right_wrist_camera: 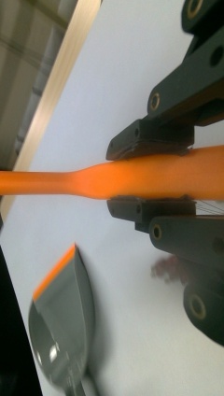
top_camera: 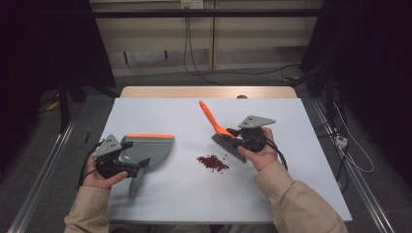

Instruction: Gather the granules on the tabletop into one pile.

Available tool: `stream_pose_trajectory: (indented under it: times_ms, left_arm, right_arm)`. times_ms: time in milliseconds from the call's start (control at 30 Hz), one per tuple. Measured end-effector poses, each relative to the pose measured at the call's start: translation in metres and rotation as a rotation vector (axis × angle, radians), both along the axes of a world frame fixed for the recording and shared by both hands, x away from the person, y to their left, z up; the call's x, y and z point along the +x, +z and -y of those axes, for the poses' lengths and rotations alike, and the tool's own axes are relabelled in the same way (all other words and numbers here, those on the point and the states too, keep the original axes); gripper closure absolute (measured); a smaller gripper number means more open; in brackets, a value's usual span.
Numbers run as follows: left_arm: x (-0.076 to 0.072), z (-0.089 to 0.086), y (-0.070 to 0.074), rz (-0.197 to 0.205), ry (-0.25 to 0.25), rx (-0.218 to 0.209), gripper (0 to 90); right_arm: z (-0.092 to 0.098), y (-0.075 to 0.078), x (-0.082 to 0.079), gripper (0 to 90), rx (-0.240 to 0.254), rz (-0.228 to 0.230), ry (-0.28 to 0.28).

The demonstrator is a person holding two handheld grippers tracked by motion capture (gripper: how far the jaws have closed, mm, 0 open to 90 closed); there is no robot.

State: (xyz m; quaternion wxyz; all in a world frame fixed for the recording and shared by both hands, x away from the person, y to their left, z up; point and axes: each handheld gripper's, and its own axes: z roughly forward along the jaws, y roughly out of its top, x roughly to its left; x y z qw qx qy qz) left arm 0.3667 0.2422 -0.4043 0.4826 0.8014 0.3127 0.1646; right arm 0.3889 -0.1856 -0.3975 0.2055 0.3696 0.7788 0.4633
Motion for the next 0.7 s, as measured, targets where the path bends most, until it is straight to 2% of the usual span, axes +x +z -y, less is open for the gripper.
stream_pose_trajectory:
  times_ms: [33, 100, 133, 233, 367, 433, 533, 600, 700]
  left_arm:
    - [0.0, 0.0, 0.0, 0.005, -0.002, -0.002, 7.6]
    - [0.0, 0.0, 0.001, 0.006, -0.005, -0.004, 7.6]
    - [-0.001, 0.0, 0.001, 0.004, -0.007, -0.005, 7.6]
    - [-0.001, -0.001, 0.001, 0.006, -0.006, -0.003, 7.6]
    - [-0.002, -0.002, 0.003, 0.01, 0.0, -0.015, 7.6]
    - [-0.003, -0.002, 0.003, 0.012, -0.003, -0.008, 7.6]
    - [-0.003, -0.002, 0.004, 0.014, -0.003, -0.007, 7.6]
    - [-0.003, -0.001, 0.003, 0.012, -0.001, -0.012, 7.6]
    - [-0.003, -0.001, 0.003, 0.012, -0.001, -0.011, 7.6]
  right_arm:
    - [0.0, -0.002, 0.0, 71.5, -0.005, 0.003, -0.025]
    - [-0.004, -0.008, -0.001, 71.5, -0.08, 0.027, -0.044]
    - [-0.007, -0.011, 0.0, 71.5, -0.115, 0.035, -0.045]
    - [-0.015, -0.02, -0.001, 71.6, -0.163, 0.033, -0.028]
    - [-0.029, -0.023, -0.007, 71.6, -0.169, 0.042, 0.002]
    - [-0.032, -0.023, -0.009, 71.6, -0.118, 0.026, 0.025]
    - [-0.039, -0.023, -0.012, 71.6, -0.142, 0.046, 0.037]
    - [-0.038, -0.022, -0.013, 71.6, -0.094, 0.036, 0.051]
    - [-0.035, -0.017, -0.015, 71.5, -0.065, 0.048, 0.082]
